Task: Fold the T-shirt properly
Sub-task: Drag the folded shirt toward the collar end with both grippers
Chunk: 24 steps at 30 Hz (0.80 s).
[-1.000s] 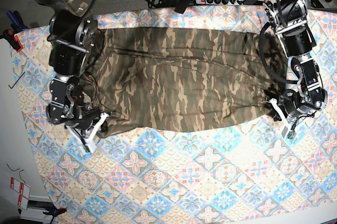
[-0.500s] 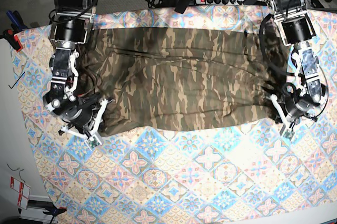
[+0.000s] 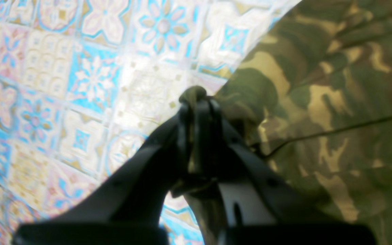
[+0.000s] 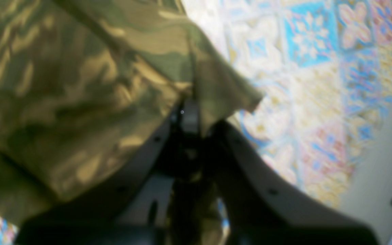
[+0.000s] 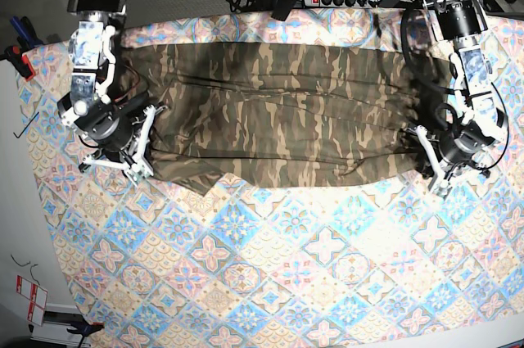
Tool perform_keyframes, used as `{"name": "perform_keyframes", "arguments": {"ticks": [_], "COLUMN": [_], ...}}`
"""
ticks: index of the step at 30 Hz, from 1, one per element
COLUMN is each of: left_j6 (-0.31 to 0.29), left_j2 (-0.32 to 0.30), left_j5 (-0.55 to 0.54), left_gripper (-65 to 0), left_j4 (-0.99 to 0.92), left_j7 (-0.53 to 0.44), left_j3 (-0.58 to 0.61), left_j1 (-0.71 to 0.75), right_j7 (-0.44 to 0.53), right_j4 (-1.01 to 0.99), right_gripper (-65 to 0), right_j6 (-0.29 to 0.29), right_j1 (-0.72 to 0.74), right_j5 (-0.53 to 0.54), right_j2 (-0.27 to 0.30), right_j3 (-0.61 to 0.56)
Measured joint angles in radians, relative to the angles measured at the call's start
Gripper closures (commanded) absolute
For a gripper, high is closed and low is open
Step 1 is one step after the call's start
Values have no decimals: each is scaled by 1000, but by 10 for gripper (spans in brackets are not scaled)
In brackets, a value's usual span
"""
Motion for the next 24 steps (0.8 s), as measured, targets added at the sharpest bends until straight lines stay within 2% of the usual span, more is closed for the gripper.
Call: {"name": "perform_keyframes", "arguments": {"ticks": [5, 12, 17, 21, 24], "left_j6": [5, 0, 0, -7, -6], "left_j2": [-6, -3, 1, 3, 2], "left_j5": [16, 5, -6, -7, -8], "left_gripper": [0, 0, 0, 0, 0], "left_j4": [0, 1, 2, 2, 2], "left_j7": [6, -1, -11, -6, -8], "left_j3": [-51, -51, -84, -122, -128], "left_j1": [14, 74, 72, 91, 93], "right_j7": [17, 15, 115, 122, 149], "right_j4": [78, 96, 121, 121, 121], "right_gripper": [-25, -24, -24, -24, -24], "right_j6": [-1, 2, 3, 5, 10], "right_j1": [-77, -156, -207, -229, -245], "right_j5": [6, 2, 15, 11, 23], "right_j2": [-3, -3, -12, -48, -48], "right_j3": [56, 141, 216, 271, 293]}}
